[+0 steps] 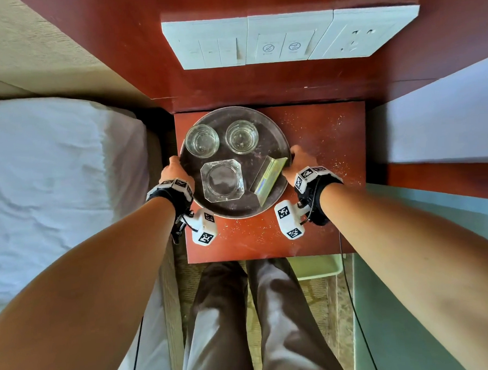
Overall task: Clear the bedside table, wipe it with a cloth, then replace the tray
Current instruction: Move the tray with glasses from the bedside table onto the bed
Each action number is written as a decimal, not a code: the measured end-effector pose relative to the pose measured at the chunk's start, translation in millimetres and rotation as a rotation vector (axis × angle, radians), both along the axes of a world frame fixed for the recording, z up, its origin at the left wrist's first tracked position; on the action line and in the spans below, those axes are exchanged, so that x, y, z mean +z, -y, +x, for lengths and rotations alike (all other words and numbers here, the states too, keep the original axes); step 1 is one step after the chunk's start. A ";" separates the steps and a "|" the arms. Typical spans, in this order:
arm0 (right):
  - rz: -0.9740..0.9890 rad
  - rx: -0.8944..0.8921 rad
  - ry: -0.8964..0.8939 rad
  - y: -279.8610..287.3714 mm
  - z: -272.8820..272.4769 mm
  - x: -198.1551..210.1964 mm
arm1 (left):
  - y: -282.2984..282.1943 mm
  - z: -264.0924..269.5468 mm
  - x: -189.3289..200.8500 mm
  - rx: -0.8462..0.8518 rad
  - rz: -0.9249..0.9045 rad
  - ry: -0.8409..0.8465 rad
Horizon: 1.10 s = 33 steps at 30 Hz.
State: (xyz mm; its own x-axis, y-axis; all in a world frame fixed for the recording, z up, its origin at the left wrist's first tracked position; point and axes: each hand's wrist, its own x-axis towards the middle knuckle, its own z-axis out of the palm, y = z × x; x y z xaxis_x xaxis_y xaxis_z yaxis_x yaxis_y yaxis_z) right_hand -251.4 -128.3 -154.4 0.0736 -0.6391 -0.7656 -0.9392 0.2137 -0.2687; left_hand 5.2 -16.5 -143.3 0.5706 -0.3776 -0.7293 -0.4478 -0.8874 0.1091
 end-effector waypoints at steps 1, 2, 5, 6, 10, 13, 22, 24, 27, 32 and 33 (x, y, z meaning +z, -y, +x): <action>-0.009 -0.015 -0.006 -0.9 0.6 -0.6 | -0.8 1.3 -1.2 -0.010 0.000 0.003; -0.018 -0.029 -0.011 -1.3 0.9 -0.5 | -1.7 2.6 -2.9 -0.015 0.005 0.003; -0.018 -0.062 -0.009 0.3 1.8 0.3 | -0.2 6.1 -3.9 -0.016 0.047 -0.016; -0.018 -0.066 -0.007 1.4 2.4 1.8 | 1.1 7.7 -4.5 -0.013 0.062 -0.027; -0.017 -0.101 -0.004 0.1 3.5 11.3 | 4.4 12.7 0.7 -0.038 0.082 -0.077; -0.024 -0.125 0.002 -6.3 1.7 25.8 | 0.8 13.8 14.3 -0.052 0.070 -0.099; -0.058 -0.013 -0.043 -20.6 5.3 105.0 | -25.1 31.7 58.6 0.063 0.033 -0.289; -0.071 -0.018 -0.038 -25.8 7.6 126.7 | -32.6 41.5 61.8 0.067 0.016 -0.307; -0.094 -0.048 -0.029 -36.9 14.8 159.1 | -44.3 53.3 87.9 0.056 -0.026 -0.303; -0.107 -0.022 -0.016 -58.3 31.1 210.4 | -68.7 64.0 167.1 0.064 -0.147 -0.276; -0.111 -0.005 -0.024 -61.4 34.4 217.4 | -76.3 61.0 195.8 0.063 -0.171 -0.268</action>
State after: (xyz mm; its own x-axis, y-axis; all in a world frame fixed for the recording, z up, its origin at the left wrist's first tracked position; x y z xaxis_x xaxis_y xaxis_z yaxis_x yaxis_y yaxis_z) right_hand -217.0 -66.9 63.0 0.0531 -0.7201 -0.6918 -0.9446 0.1884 -0.2686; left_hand 66.2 59.8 52.5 0.3929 -0.4775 -0.7859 -0.3279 -0.8712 0.3654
